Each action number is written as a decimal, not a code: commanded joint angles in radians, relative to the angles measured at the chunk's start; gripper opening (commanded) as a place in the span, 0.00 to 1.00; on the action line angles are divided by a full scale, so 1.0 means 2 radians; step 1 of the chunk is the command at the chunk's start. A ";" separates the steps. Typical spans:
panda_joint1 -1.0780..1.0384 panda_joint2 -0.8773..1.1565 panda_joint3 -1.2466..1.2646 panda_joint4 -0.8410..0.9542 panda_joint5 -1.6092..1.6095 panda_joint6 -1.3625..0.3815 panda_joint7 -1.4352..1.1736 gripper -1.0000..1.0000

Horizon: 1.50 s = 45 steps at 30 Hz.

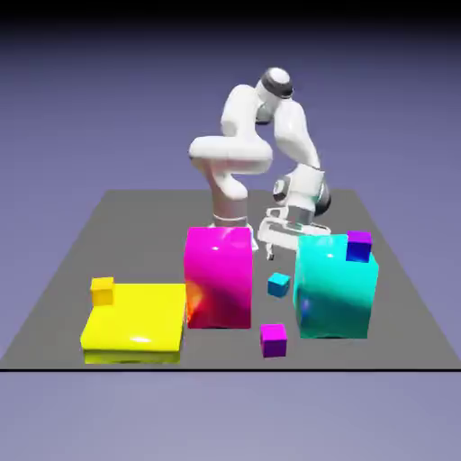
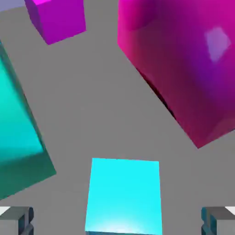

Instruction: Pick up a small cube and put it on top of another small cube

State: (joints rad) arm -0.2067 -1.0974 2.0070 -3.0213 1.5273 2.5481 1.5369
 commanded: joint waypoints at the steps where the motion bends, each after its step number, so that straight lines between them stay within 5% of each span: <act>1: -0.013 -0.011 0.016 0.009 0.022 -0.002 -0.013 0.50; 9: -0.111 -0.098 0.133 0.075 0.186 -0.017 -0.111 0.50; 10: -0.111 -0.098 0.133 0.075 0.186 -0.017 -0.111 0.00; 20: 0.004 0.000 -0.003 0.006 -0.010 -0.003 -0.010 0.00; 37: -0.081 -0.155 -0.264 0.259 -0.227 -0.254 -0.379 0.00; 45: -0.221 -0.257 -0.375 0.292 -0.145 -0.364 -0.413 0.00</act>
State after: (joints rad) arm -0.6484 -1.6120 1.2571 -2.4383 1.2393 1.8197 0.7110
